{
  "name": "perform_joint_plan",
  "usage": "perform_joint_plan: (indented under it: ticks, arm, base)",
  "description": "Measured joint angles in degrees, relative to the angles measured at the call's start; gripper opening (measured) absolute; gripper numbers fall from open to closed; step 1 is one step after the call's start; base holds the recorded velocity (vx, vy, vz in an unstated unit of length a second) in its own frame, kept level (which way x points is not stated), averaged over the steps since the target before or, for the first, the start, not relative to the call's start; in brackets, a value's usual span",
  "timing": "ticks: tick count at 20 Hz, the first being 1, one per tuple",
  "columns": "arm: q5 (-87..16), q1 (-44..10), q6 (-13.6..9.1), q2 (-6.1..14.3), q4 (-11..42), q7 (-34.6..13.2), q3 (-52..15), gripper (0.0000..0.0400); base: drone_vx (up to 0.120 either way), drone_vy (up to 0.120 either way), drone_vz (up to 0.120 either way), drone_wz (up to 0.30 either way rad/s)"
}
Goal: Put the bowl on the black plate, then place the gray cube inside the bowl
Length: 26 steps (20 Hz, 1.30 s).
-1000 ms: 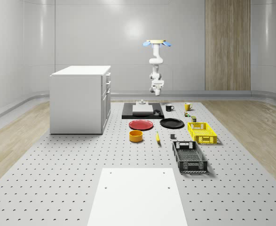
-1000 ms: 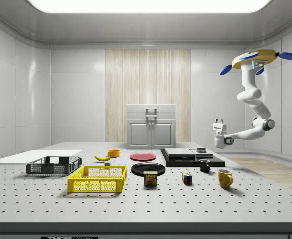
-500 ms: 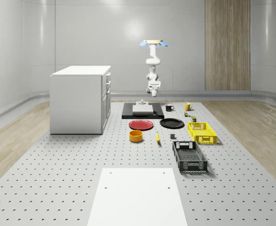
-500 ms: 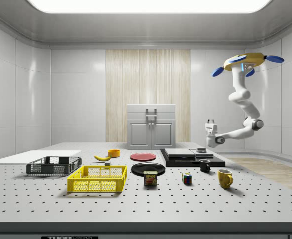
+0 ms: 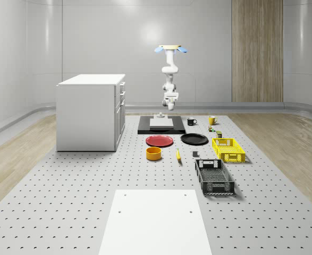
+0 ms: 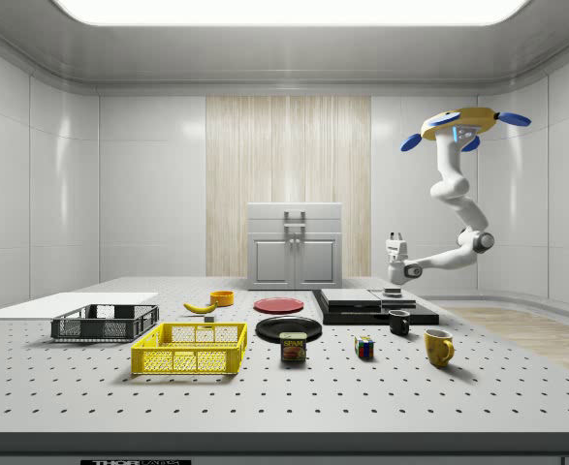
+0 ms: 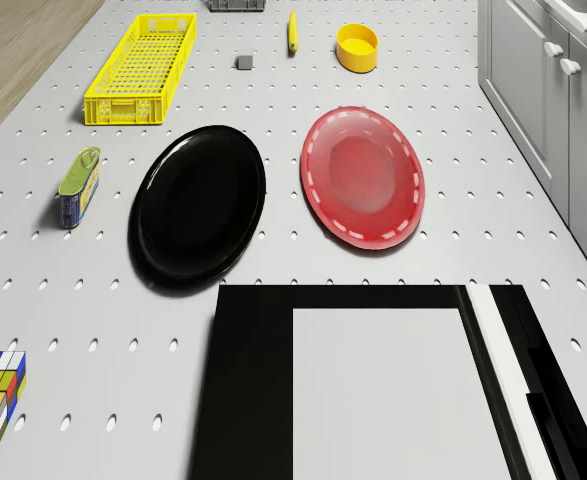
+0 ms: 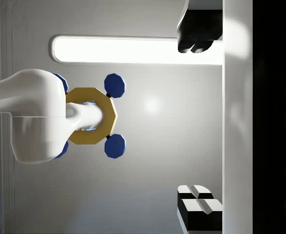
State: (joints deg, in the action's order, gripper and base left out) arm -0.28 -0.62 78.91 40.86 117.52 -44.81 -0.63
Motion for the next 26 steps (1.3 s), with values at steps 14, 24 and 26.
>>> perform_joint_plan:
  ticks: [14,24,26]
  arm:
    - [-4.69,-1.04,0.65,0.47,0.59,-0.61,-3.35,0.0400]
    - [-26.39,-5.92,1.71,1.80,5.41,-3.79,-18.49,0.0400]
    - [-35.78,-8.15,2.20,2.65,9.13,-5.51,-24.71,0.0400]
  base:
    - [0.120,-0.020,0.000,0.000]
    - [0.120,0.000,0.000,0.000]
    - [0.120,0.000,-0.120,0.000]
